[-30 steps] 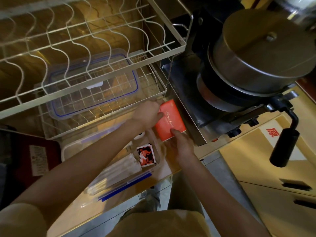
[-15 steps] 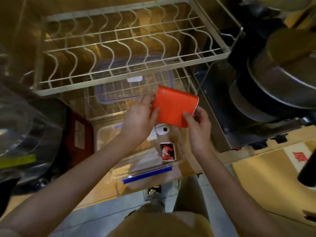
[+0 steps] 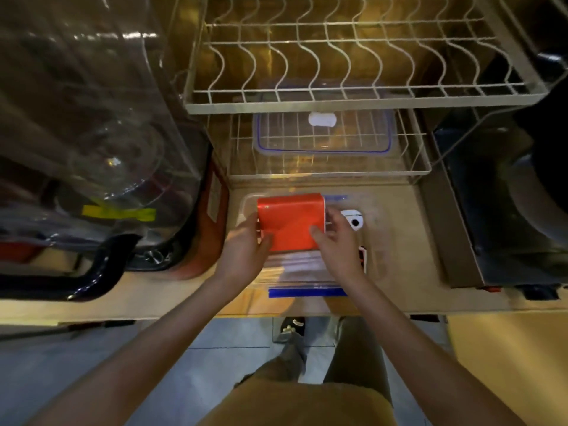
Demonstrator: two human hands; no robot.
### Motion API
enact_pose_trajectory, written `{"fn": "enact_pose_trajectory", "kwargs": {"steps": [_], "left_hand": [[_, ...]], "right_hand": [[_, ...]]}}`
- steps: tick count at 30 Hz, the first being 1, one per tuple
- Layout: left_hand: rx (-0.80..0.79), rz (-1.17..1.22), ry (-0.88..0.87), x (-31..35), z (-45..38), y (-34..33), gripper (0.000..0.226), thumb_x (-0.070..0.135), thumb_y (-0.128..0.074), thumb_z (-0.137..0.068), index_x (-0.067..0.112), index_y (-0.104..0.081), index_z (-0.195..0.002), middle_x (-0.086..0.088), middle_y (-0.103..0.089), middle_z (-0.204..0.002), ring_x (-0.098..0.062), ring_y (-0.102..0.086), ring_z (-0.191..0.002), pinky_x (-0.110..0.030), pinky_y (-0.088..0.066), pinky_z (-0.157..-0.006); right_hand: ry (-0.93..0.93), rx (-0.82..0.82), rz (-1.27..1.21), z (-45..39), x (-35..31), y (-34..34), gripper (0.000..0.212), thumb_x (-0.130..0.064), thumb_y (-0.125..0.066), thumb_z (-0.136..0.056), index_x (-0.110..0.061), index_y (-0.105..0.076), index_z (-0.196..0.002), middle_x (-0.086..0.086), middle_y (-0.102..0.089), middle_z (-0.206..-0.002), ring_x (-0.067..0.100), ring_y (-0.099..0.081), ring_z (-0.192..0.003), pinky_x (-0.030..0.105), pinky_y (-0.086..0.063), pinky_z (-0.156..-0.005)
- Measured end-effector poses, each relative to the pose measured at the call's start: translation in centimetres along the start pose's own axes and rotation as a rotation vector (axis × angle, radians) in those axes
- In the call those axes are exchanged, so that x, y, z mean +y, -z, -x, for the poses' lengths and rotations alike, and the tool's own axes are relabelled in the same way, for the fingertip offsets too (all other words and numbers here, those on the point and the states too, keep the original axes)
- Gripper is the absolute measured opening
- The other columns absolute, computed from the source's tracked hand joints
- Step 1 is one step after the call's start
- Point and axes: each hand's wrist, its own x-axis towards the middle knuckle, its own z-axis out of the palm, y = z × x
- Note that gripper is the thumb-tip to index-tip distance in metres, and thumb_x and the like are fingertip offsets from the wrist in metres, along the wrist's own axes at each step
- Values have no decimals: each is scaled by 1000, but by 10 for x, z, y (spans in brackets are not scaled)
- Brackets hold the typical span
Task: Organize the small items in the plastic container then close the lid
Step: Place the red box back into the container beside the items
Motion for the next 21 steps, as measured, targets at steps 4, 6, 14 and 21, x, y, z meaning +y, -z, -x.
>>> {"fn": "enact_pose_trajectory", "kwargs": {"steps": [4,6,14,21], "left_hand": [[-78,12,35,-9,-2,-5,41,17,-50,-92,8,-43,-130,-18,-64,-116,-33,-63,-103,-43,-52,-85],[-114,34,74,-10,-4,-7,44,17,-49,-92,8,-39,-133,-18,-63,-119,-33,-61,-106,-44,-51,-88],[-245,34,97,-10,-10,-20,83,7,-52,-86,6,7,-143,-21,-37,-140,-32,-46,-121,-26,-39,-88],[-407,-175,43,-15,-13,-23,64,13,-55,-86,1,-20,-139,-22,-8,-150,-34,-45,-123,-27,-35,-102]], "right_hand": [[22,-11,27,0,6,-7,30,-7,-57,-89,-10,-57,-119,-3,-61,-101,5,-59,-87,27,-52,-81],[21,4,53,-2,10,-8,30,-5,-58,-88,-9,-58,-117,-4,-62,-97,-2,-57,-83,18,-49,-75],[-77,29,112,-6,14,-16,27,-3,-58,-87,-1,-54,-113,13,-66,-105,19,-60,-95,34,-48,-85],[-89,-26,221,-8,13,-16,23,1,-54,-87,-2,-61,-109,18,-67,-106,29,-62,-100,45,-50,-91]]}}
